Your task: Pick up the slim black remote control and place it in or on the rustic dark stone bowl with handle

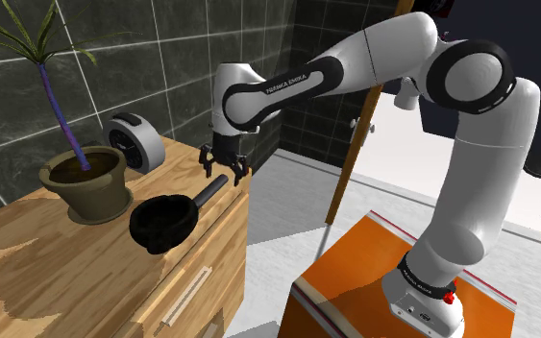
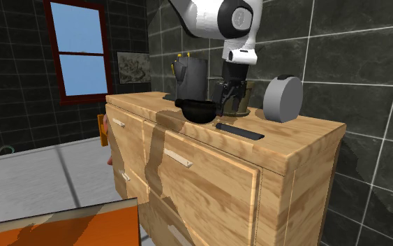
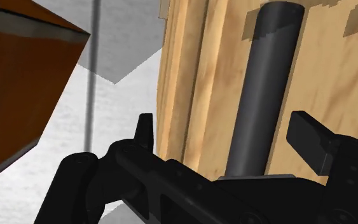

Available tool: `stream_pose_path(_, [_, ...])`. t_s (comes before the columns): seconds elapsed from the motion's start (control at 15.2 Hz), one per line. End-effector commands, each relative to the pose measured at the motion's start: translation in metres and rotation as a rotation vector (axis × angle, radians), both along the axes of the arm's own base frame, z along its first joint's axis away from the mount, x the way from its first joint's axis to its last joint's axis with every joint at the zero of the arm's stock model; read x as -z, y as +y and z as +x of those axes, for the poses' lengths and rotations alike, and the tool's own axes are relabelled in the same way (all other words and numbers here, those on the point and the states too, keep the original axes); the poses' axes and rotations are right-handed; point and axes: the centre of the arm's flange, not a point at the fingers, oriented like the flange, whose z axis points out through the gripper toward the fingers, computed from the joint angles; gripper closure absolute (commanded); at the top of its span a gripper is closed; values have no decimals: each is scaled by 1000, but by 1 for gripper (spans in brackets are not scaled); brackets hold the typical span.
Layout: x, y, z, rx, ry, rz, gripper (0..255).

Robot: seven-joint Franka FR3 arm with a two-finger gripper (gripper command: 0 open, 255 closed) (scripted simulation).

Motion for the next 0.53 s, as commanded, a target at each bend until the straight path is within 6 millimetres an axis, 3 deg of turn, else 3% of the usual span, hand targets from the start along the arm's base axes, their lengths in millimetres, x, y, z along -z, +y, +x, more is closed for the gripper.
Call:
stream_pose_path(0.0, [15,9,22,65,12,17,0])
stream_pose_path(0.2, [34,17,53,154,28,41,0])
stream_pose_path(0.46, [55,21,52,154,28,41,0])
